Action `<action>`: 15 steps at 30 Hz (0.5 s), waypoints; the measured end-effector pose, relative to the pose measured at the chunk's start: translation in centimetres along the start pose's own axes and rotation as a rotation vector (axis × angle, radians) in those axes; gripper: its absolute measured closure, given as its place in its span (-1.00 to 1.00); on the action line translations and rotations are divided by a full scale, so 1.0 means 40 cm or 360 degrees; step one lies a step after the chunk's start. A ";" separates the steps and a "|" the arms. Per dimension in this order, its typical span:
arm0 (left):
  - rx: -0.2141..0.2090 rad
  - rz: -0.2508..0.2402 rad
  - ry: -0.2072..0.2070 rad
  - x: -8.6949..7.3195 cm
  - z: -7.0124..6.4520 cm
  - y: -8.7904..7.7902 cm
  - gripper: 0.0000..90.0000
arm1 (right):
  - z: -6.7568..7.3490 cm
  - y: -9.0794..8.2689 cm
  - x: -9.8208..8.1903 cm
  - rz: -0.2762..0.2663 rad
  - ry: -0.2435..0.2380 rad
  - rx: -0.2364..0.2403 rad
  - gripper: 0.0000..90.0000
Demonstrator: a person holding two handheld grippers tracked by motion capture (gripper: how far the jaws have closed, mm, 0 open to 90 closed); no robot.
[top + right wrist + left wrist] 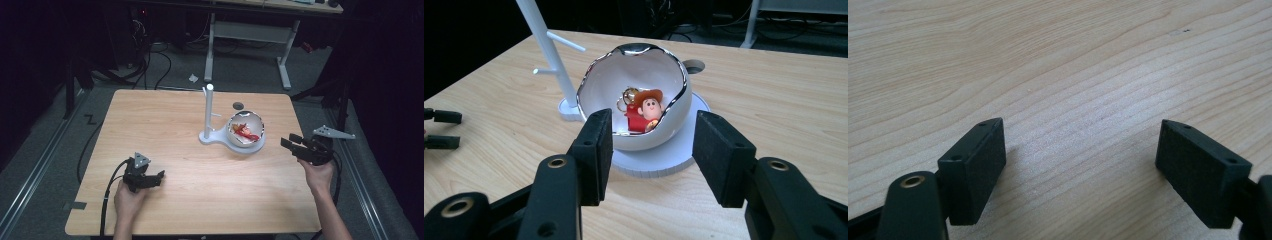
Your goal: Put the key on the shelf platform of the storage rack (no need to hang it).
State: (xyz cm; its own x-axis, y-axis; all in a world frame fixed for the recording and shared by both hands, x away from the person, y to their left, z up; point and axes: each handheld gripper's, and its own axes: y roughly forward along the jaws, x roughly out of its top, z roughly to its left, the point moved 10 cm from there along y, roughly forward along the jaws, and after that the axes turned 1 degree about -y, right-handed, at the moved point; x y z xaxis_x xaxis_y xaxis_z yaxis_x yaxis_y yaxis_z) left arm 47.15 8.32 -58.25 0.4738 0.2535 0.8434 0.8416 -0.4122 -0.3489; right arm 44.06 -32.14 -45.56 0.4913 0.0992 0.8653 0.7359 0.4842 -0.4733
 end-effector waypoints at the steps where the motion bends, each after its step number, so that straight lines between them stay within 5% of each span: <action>1: 0.0000 0.0000 0.0000 0.000 0.000 0.000 -0.55 | 0.002 -0.006 0.000 -0.0011 -0.0003 -0.0001 0.13; 15: 0.0001 0.0000 0.0002 0.000 0.000 0.000 -0.55 | 0.061 -0.041 -0.021 -0.0065 -0.0053 0.0054 0.12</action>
State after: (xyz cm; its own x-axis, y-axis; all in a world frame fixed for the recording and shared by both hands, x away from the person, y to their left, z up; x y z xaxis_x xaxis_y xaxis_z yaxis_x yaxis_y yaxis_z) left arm 47.15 8.32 -58.26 0.4736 0.2526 0.8438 0.8417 -0.4118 -0.3492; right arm 41.32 -30.88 -45.10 0.4453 0.1072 0.8890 0.7384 0.5176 -0.4323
